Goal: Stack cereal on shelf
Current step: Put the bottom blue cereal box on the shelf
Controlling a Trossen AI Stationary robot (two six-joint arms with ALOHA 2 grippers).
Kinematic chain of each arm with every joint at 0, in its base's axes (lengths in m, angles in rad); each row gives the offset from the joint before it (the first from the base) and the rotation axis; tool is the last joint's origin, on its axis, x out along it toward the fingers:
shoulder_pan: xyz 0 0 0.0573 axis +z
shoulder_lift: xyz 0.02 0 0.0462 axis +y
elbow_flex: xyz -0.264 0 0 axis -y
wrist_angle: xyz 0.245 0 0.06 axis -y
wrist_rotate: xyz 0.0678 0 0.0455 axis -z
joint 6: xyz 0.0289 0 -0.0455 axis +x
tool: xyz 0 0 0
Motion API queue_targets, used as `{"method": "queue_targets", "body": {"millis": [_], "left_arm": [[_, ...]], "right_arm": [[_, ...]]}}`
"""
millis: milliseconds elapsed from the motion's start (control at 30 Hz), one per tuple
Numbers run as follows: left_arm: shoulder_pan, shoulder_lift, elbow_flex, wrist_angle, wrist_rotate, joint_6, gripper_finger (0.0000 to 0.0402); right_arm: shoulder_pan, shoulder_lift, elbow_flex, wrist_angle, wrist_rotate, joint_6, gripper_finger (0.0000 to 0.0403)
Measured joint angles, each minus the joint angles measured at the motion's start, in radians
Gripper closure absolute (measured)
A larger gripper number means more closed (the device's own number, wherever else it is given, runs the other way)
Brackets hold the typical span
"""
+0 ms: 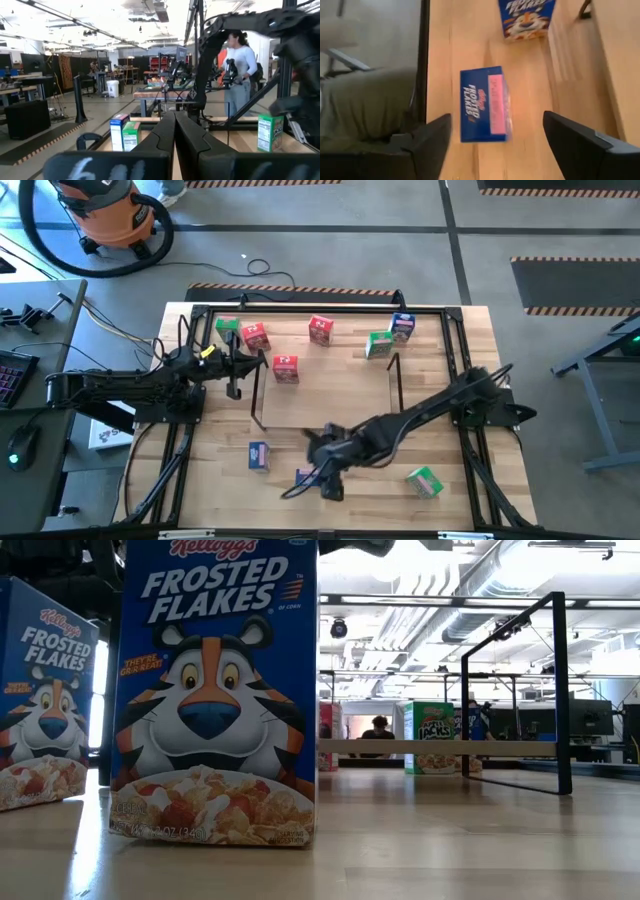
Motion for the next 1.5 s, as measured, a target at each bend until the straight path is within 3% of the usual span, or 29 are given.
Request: {"method": "queue_targets", "body": {"millis": [233,400,567,1033,1500], "left_arm": [[0.000,0.000,0.000,-0.009,0.000,-0.011,0.0401],[0.000,0.000,0.000,-0.014,-0.001,-0.012,0.0401],[0.000,0.000,0.000,-0.030,-0.003,-0.008,0.0401],[0.000,0.000,0.000,-0.023,-0.005,-0.010,0.0401],[0.000,-0.003,0.000,-0.036,-0.005,0.003,0.0401]], "right_arm": [[0.004,0.209,0.349,-0.286,0.049,0.023,0.0098],[0.003,0.321,0.528,-0.398,0.037,0.023,0.0098],[-0.003,0.336,0.482,-0.379,-0.042,0.050,0.0098],[-0.006,0.372,0.482,-0.382,-0.083,0.017,0.0103],[-0.003,0.368,0.482,-0.383,-0.039,0.021,0.0207]]}}
